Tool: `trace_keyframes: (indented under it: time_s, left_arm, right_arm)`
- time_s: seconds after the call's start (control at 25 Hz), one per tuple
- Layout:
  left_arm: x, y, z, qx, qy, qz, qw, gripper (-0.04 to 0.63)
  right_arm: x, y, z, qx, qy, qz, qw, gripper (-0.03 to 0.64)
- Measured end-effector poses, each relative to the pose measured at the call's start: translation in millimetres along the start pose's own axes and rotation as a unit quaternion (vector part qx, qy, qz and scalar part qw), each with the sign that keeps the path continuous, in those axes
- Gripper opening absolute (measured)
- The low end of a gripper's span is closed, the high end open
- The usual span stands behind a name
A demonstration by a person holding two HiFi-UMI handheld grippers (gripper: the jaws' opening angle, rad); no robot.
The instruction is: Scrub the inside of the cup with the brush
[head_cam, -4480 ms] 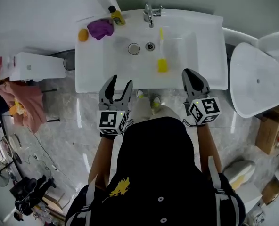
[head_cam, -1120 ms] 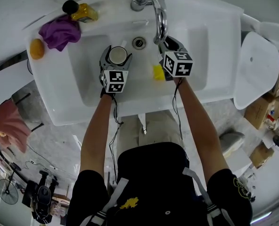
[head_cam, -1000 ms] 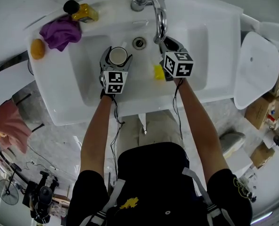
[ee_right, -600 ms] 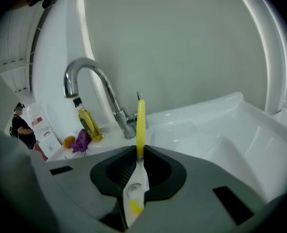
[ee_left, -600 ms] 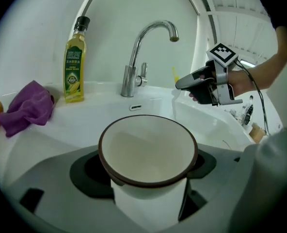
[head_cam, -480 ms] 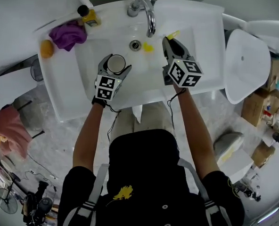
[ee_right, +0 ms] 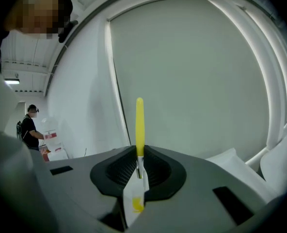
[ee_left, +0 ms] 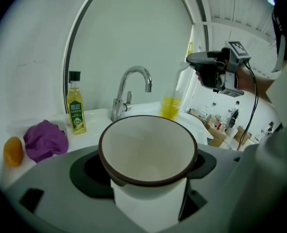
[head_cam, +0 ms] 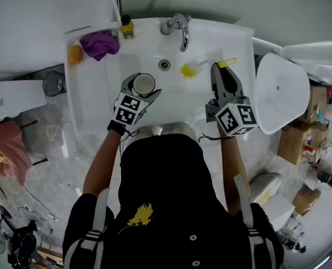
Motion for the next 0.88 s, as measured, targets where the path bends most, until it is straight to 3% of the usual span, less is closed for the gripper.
trace_keyframes:
  time_s: [0.28,0.4,0.72,0.88]
  left_arm:
    - [32.4,7.1,14.5,-0.004,-0.001,0.011,0.9999,0.423]
    - [38.8,8.9,7.3,-0.002,0.001,-0.003,1.0,0.423]
    - [43.2,-9.4,5.7,-0.03,0.023,-0.062,0.9973,0.423]
    - [38.4,-14.2,2.2,-0.031,0.028,-0.067,0.9969,0.423]
  right_arm:
    - [69.1,55.8,3.9,0.068,-0.053,0.036,0.996,0.071]
    - [88.6,74.9,-1.3,0.093,-0.069,0.053,0.992,0.071]
    - [100.1,131.6,-19.7,0.176,-0.078,0.043,0.98,0.069]
    - [92.3,149.8,-28.6,0.207,-0.059,0.047,0.976,0.069]
Point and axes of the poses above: the fingertips, and each gripper's own axes: z backward along the fingers, y to its left, x out of its top, the point moved 1 cm from there along z, backward along the fingers, and after that the axes turned 14 degrees about x, right-handed, at the moved point
